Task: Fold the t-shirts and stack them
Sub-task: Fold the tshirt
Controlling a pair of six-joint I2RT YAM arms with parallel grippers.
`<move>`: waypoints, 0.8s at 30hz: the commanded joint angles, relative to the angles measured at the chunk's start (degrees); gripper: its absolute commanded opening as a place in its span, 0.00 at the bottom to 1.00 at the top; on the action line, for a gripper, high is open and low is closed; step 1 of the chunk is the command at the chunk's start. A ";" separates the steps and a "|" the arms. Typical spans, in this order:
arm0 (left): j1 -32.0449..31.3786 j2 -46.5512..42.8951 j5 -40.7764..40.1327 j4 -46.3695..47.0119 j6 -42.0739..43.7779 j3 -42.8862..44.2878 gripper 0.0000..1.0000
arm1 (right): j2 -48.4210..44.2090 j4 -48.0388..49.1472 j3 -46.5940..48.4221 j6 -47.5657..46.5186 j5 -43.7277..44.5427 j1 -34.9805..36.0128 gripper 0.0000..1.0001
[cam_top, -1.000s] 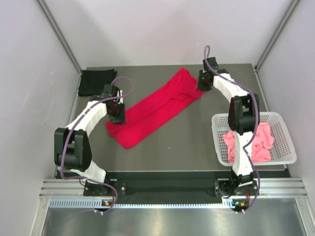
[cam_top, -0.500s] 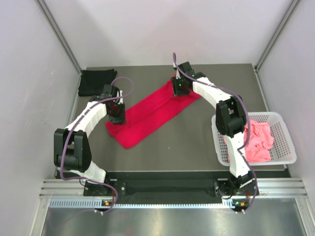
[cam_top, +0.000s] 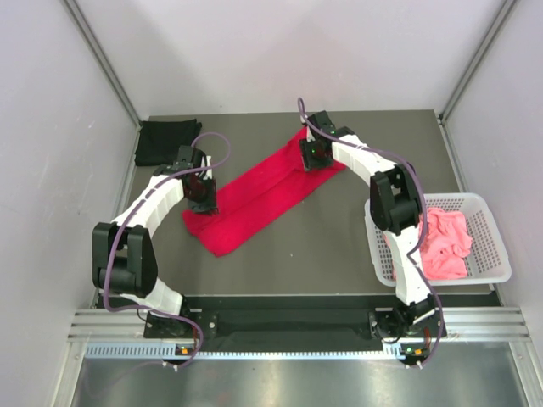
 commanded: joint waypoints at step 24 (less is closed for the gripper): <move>-0.08 -1.80 0.95 1.58 0.82 -0.04 0.30 | 0.27 -0.14 4.99 0.21 0.11 -1.33 0.08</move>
